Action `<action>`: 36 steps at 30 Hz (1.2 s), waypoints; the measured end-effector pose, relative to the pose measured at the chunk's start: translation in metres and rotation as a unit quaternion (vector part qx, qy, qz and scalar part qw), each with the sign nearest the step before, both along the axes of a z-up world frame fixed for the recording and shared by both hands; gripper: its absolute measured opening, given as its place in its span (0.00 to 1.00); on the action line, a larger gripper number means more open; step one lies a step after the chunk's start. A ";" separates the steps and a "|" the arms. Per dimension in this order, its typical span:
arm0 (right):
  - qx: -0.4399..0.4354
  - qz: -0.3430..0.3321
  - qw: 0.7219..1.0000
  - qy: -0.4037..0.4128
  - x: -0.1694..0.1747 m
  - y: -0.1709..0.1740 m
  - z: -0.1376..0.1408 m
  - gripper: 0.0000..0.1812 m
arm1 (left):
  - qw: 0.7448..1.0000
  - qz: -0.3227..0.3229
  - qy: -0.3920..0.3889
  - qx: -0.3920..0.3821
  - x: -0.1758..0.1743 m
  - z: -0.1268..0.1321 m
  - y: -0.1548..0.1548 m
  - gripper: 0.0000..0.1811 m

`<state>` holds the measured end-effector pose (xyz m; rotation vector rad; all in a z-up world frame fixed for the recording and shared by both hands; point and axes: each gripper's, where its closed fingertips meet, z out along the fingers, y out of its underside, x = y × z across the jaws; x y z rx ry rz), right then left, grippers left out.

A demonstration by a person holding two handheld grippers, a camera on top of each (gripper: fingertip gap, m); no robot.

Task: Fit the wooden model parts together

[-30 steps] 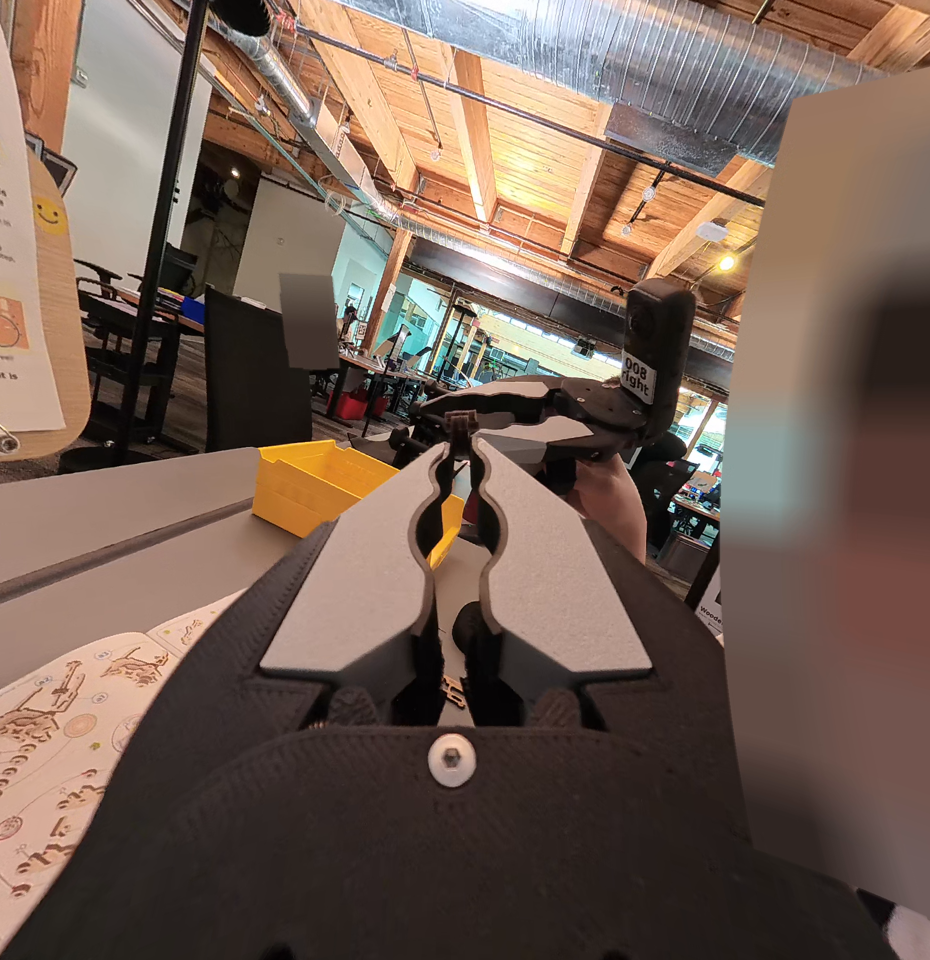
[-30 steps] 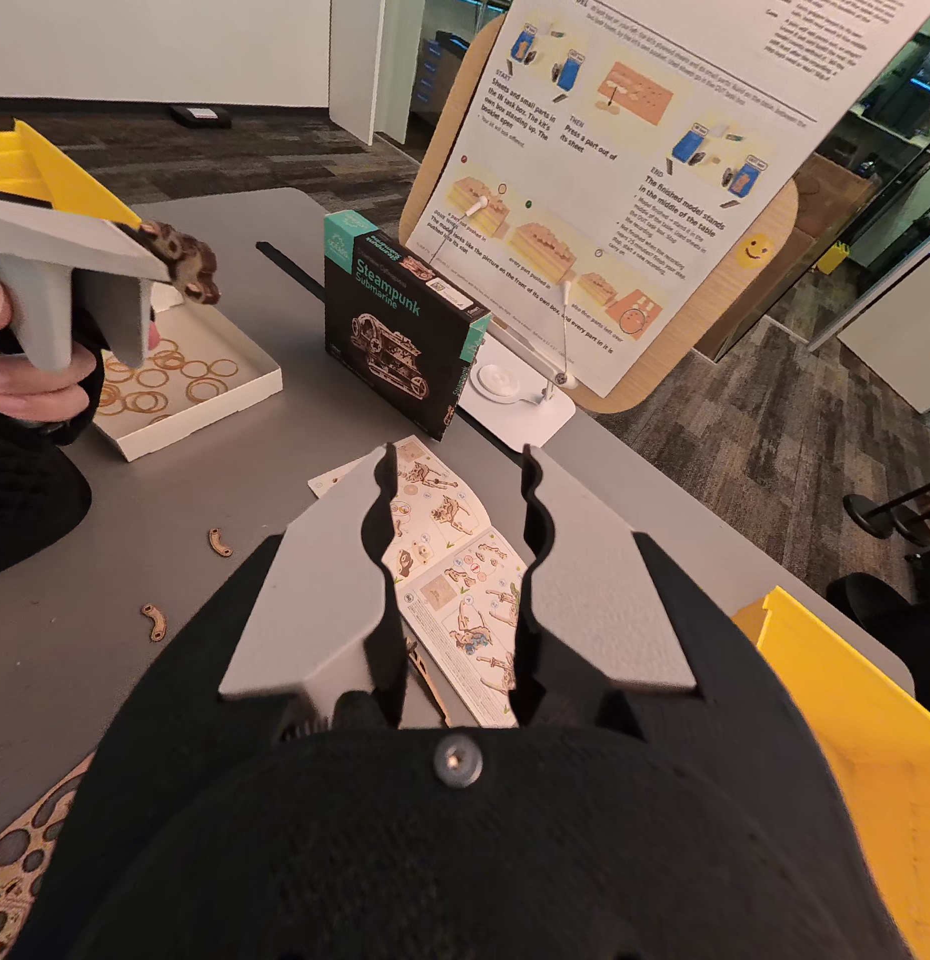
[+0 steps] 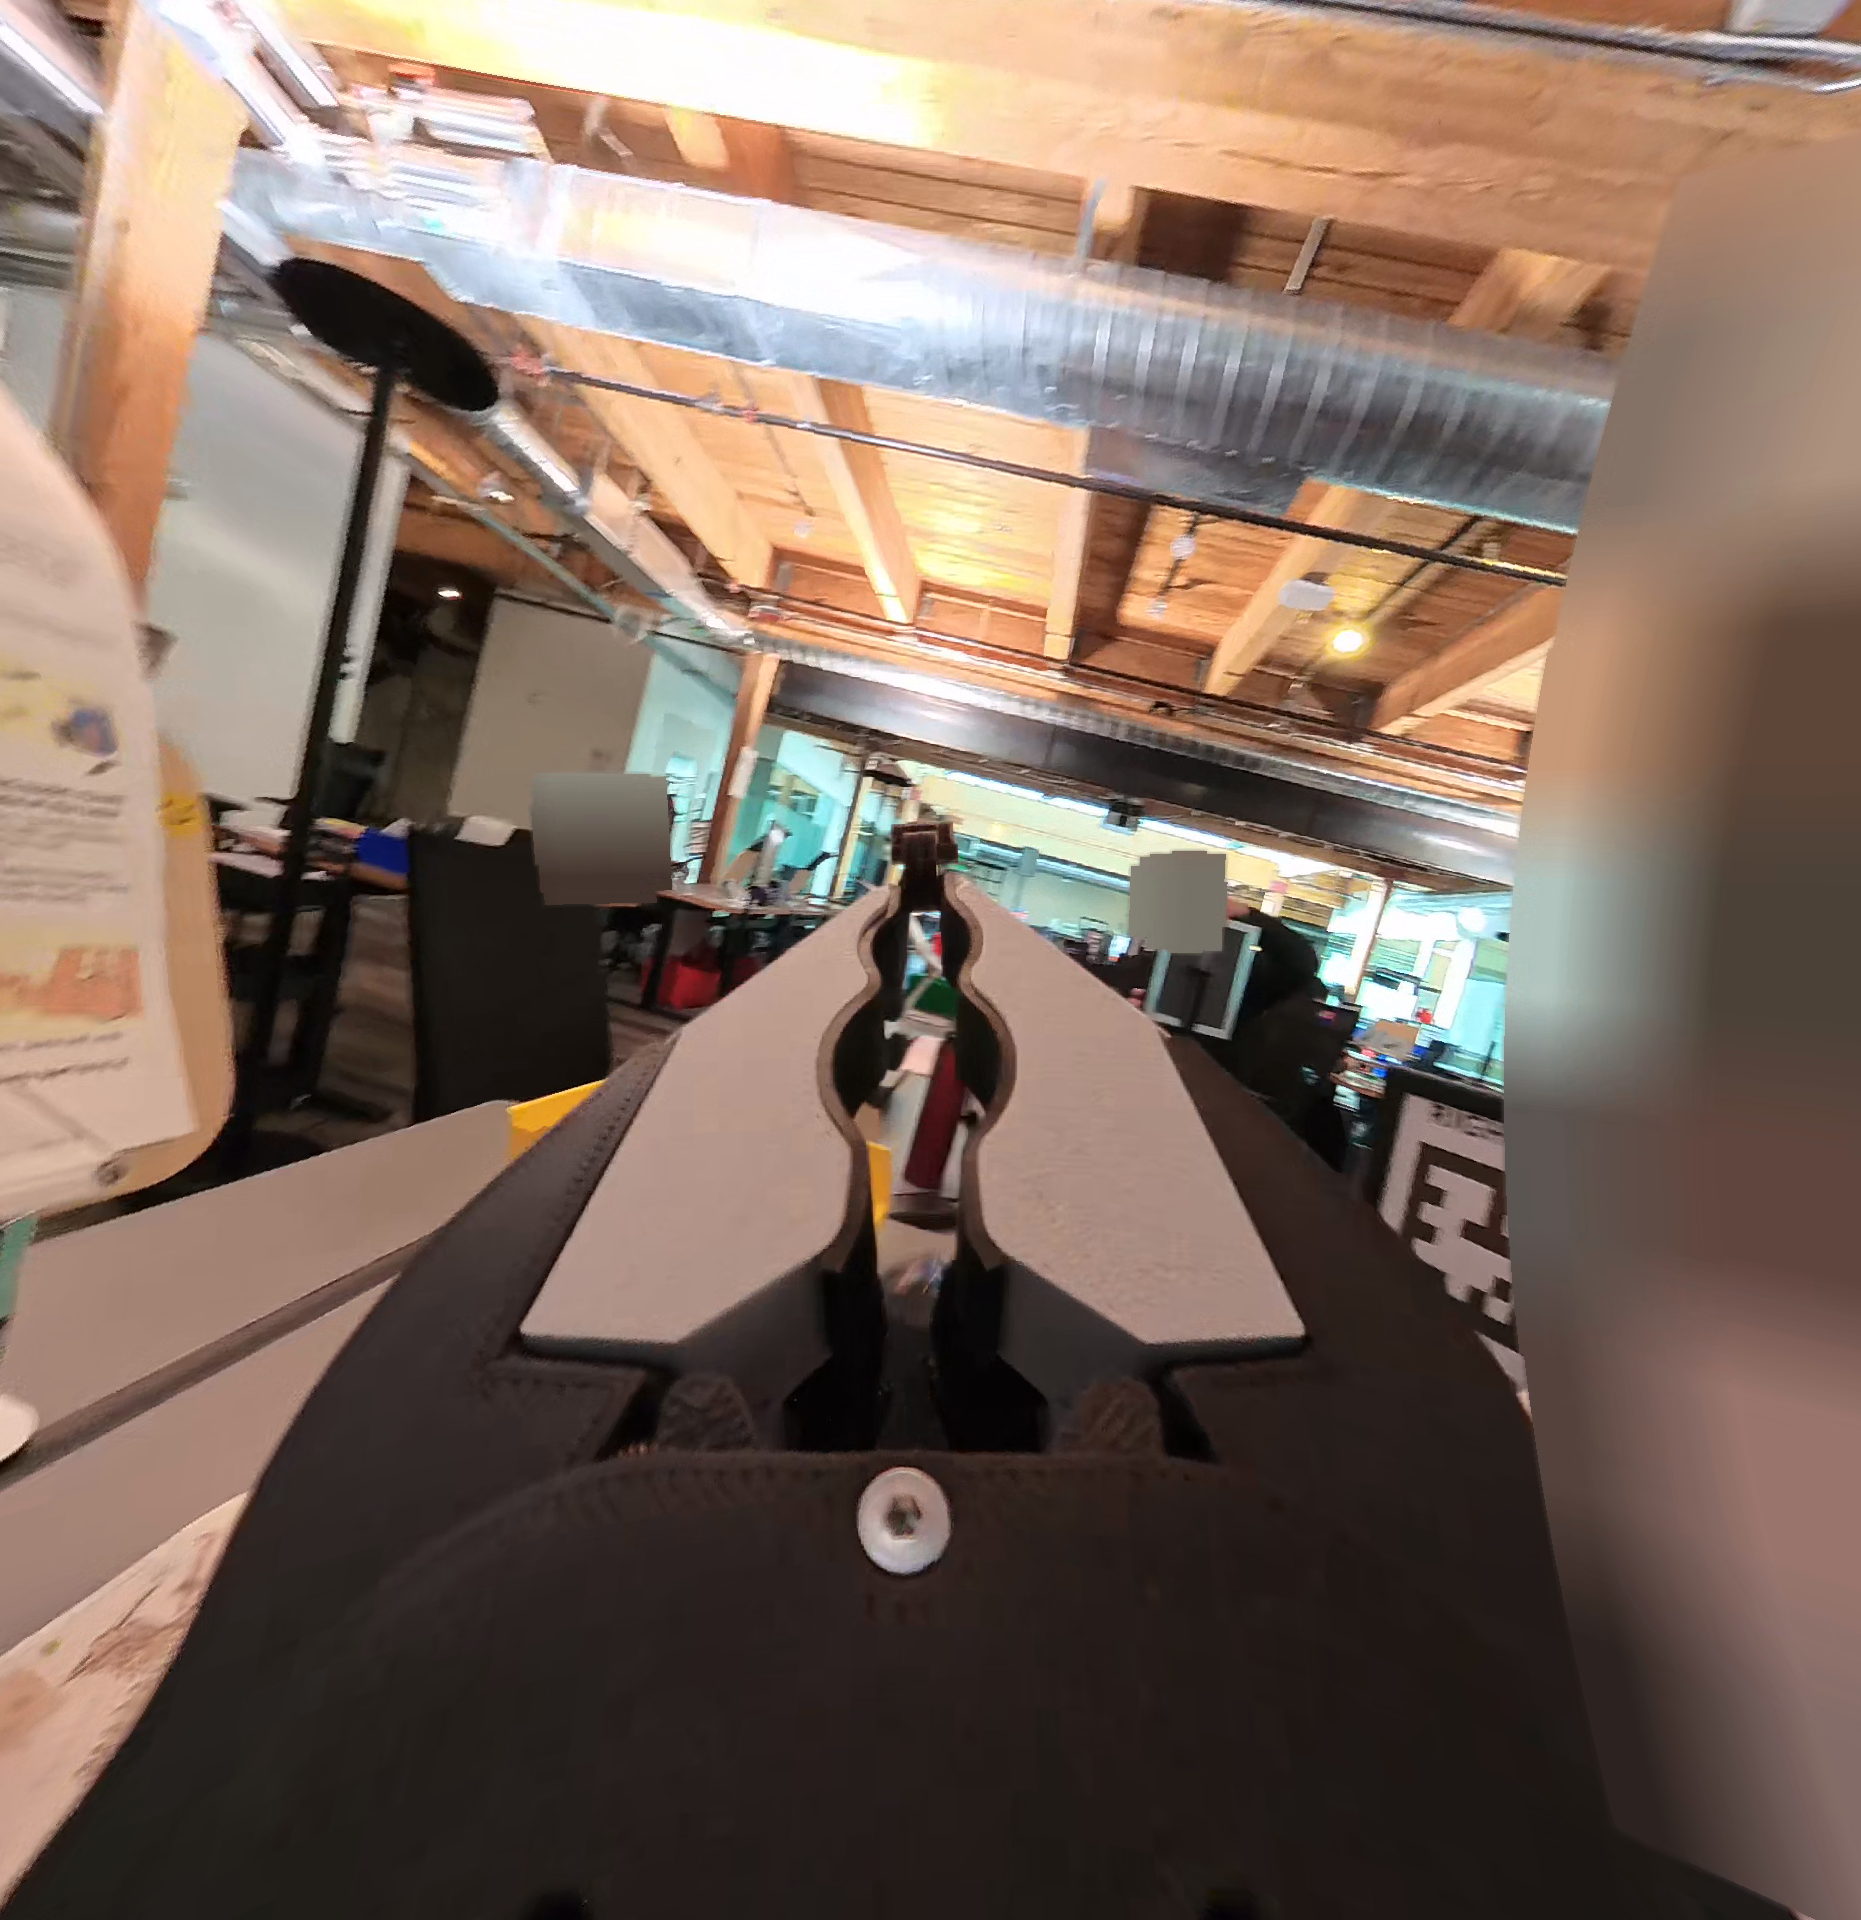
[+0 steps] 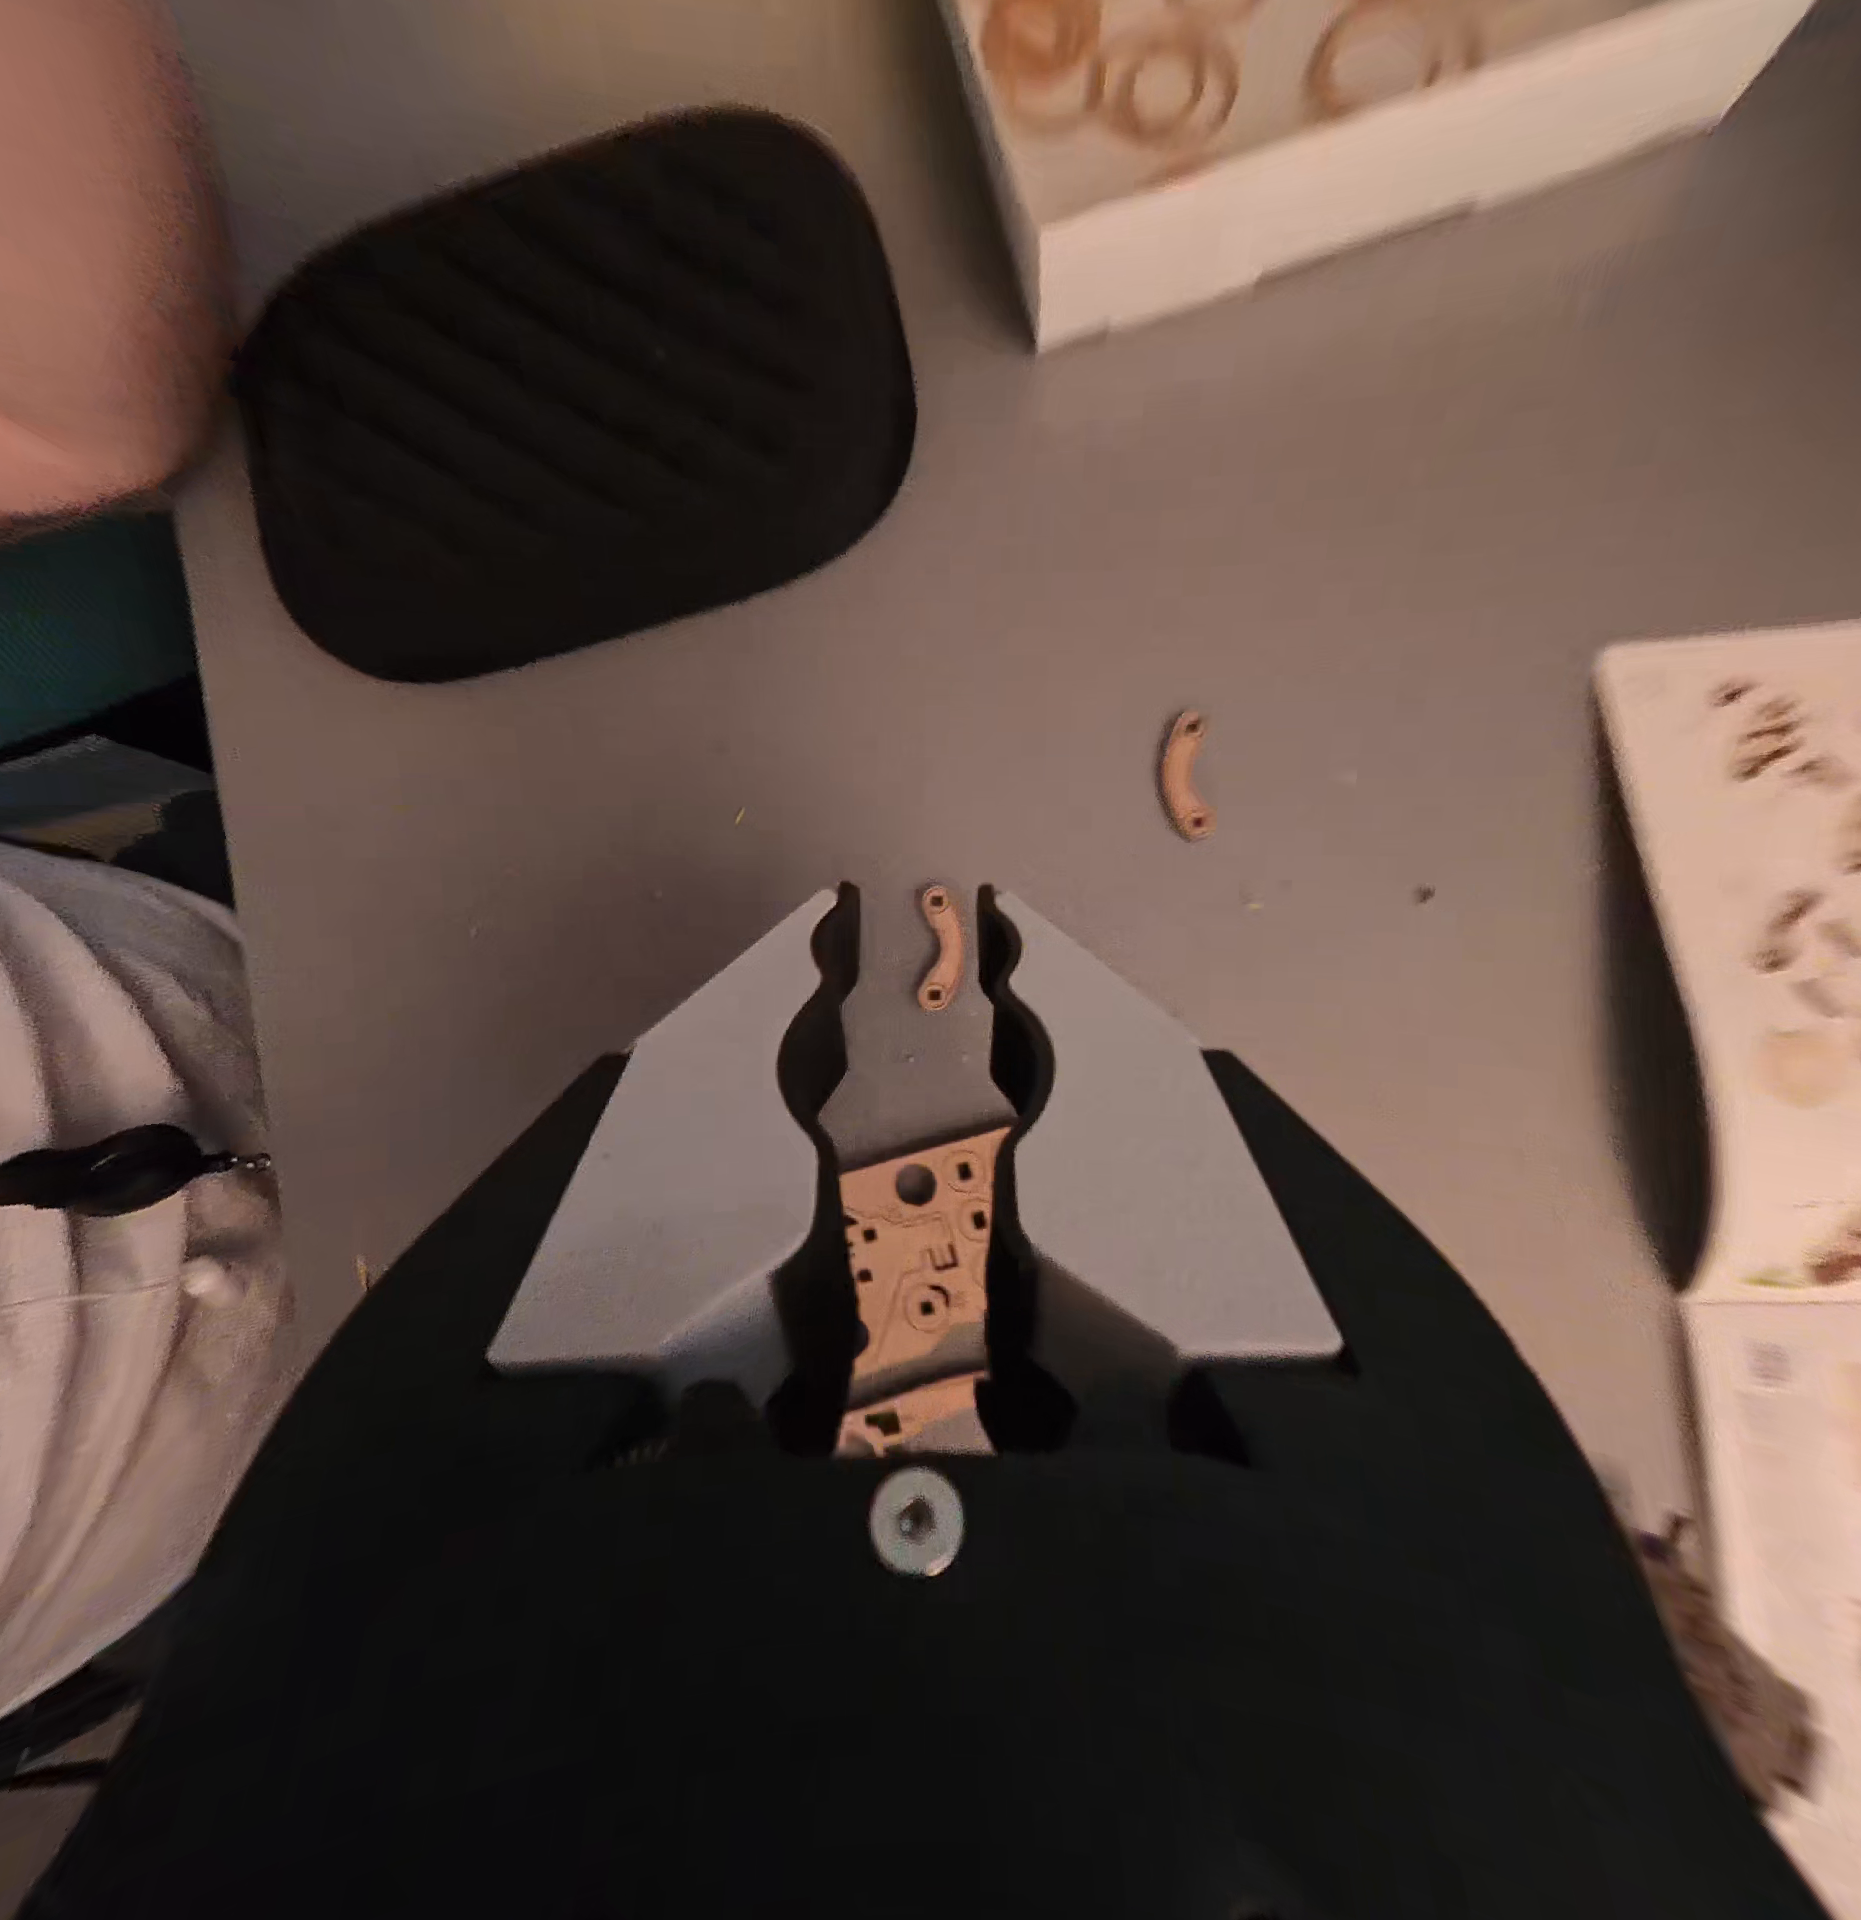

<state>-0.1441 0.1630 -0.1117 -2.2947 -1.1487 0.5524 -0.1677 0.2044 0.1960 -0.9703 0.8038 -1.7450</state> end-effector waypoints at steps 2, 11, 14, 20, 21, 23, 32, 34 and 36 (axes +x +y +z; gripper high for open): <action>0.011 -0.022 1.000 -0.016 0.002 0.000 -0.016 0.12 | 1.000 -0.013 -0.010 0.004 -0.006 0.006 -0.008 0.02; 0.004 -0.109 0.993 -0.033 0.012 0.000 -0.044 0.14 | 0.998 -0.035 -0.050 0.005 -0.029 0.024 -0.016 0.02; 0.005 -0.132 0.991 -0.027 0.012 -0.005 -0.046 0.15 | 0.997 -0.041 -0.061 0.003 -0.035 0.027 -0.017 0.02; -0.008 -0.122 0.992 0.017 -0.016 -0.031 -0.044 0.16 | 0.996 -0.055 -0.075 0.002 -0.041 0.033 -0.022 0.02; -0.006 -0.100 0.995 0.027 -0.025 -0.037 -0.044 0.16 | 0.995 -0.056 -0.077 0.002 -0.042 0.034 -0.023 0.02; 0.021 -0.091 0.995 0.016 -0.025 -0.040 -0.043 0.15 | 0.995 -0.059 -0.081 0.001 -0.044 0.035 -0.023 0.02; 0.012 -0.119 0.992 0.050 -0.023 -0.034 -0.044 0.12 | 0.994 -0.060 -0.094 -0.001 -0.053 0.039 -0.021 0.01; 0.016 -0.099 0.993 0.065 -0.040 -0.032 -0.043 0.10 | 0.994 -0.057 -0.090 -0.003 -0.052 0.037 -0.019 0.02; 0.021 -0.074 0.994 0.083 -0.057 -0.028 -0.043 0.10 | 0.994 -0.056 -0.090 -0.007 -0.052 0.036 -0.016 0.02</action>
